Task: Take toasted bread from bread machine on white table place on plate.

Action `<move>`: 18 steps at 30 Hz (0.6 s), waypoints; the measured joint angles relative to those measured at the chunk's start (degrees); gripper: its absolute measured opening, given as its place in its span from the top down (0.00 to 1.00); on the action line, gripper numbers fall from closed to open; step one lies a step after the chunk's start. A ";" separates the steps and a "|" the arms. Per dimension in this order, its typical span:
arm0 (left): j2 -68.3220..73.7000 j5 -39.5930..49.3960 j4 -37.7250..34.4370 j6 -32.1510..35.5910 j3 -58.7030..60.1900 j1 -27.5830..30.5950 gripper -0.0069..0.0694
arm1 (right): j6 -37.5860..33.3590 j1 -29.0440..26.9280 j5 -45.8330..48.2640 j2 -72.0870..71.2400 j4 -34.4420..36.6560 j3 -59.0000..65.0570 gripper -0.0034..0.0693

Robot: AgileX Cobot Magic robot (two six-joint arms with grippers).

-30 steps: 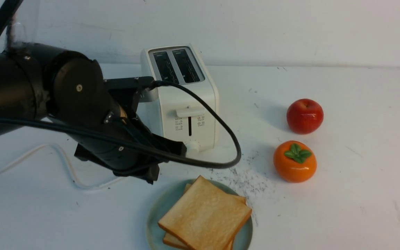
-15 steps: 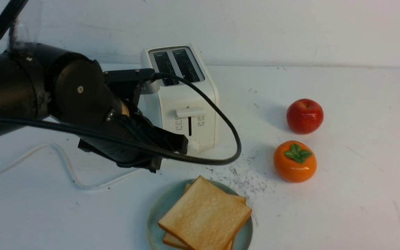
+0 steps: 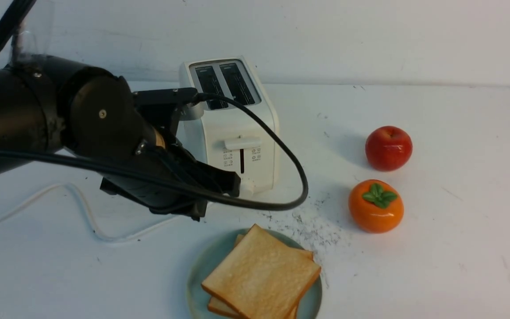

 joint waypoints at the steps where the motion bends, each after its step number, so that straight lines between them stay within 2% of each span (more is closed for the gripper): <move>1: 0.00 0.07 0.00 0.00 0.00 0.00 0.92 | 0.00 0.00 0.05 -0.38 0.00 0.82 0.95; 7: 0.00 2.99 -1.53 0.00 0.00 0.00 0.92 | 0.00 -0.67 -0.04 -0.84 0.00 4.29 0.94; 13: 0.00 5.13 -7.04 0.00 0.00 0.00 0.91 | 0.00 -5.23 -0.59 -0.84 0.00 4.55 0.93; 18: 0.00 5.24 -7.48 0.00 0.00 0.00 0.91 | 0.00 -8.06 -4.20 -0.84 -0.10 5.62 0.92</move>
